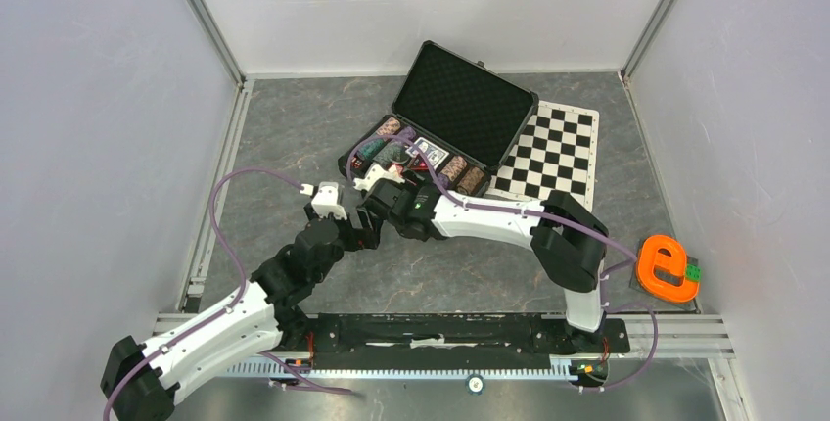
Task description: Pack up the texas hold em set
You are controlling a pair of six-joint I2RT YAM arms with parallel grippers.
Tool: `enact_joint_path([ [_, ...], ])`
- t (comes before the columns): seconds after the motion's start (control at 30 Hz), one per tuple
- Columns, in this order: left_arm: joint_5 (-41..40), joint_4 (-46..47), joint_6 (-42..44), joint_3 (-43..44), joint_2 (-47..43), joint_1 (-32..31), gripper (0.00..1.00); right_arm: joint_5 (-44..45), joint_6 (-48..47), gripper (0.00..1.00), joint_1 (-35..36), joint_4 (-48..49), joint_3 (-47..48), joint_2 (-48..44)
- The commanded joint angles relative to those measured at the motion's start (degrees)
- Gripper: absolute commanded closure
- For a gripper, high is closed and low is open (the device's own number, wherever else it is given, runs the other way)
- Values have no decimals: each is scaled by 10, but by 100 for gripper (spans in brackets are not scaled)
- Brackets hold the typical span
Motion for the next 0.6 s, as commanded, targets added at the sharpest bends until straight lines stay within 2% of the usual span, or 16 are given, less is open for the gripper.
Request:
enact_joint_path([
  [0.0,3,32,17,2,0,4,0,36,8,29,-2,-30,32,4],
  [0.17,6,33,16,5,7,4,0,18,8,27,-13,-53,42,20],
  [0.37,0,30,12,6,8,4,0,38,29,28,-14,-65,52,26],
  [0.57,-93,-35,-23,14,-19,11,0,-28,34,27,-13,-41,54,-2],
])
